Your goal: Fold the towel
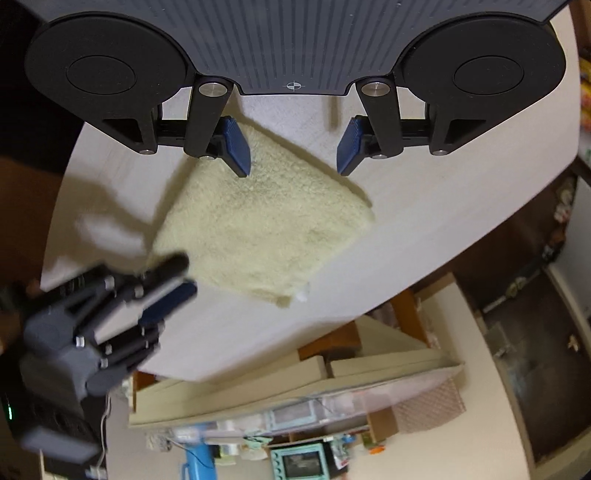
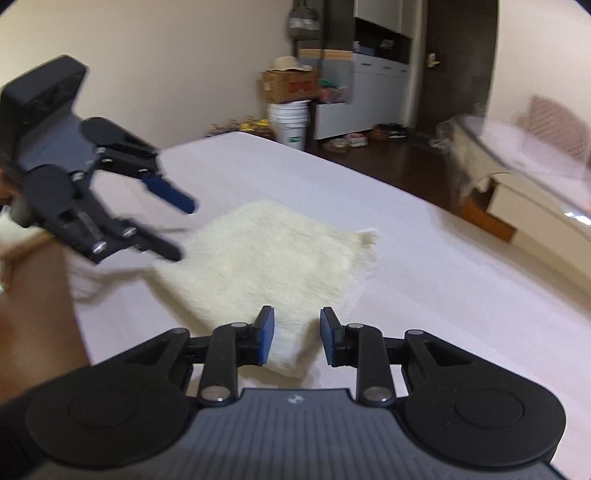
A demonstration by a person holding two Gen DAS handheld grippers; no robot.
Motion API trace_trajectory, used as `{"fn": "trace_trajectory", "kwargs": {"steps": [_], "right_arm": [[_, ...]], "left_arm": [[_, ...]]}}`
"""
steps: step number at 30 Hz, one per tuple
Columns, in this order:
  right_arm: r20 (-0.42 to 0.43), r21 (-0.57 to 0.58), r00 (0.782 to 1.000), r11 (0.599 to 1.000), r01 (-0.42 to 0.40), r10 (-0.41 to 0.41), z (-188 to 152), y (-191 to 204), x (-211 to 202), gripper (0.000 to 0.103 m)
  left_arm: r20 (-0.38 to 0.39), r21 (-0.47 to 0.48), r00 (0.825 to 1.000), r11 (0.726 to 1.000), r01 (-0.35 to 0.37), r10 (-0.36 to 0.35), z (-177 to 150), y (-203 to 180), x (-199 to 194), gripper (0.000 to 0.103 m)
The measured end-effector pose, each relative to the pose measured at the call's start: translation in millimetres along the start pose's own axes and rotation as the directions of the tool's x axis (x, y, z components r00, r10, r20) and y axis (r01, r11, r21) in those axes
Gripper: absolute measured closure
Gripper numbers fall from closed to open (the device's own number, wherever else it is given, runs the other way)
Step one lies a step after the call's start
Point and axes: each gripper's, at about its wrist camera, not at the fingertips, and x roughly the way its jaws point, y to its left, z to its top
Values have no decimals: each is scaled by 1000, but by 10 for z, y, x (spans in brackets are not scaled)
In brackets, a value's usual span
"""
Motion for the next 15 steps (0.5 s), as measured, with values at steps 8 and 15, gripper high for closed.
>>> {"fn": "trace_trajectory", "kwargs": {"steps": [8, 15], "right_arm": [[7, -62, 999, 998, -33, 33, -58, 337, -29, 75], [20, -3, 1000, 1000, -23, 23, -35, 188, -120, 75]], "left_arm": [[-20, -10, 1000, 1000, -5, 5, 24, -56, -44, 46], [1, -45, 1000, 999, -12, 12, 44, -136, -180, 40]]}}
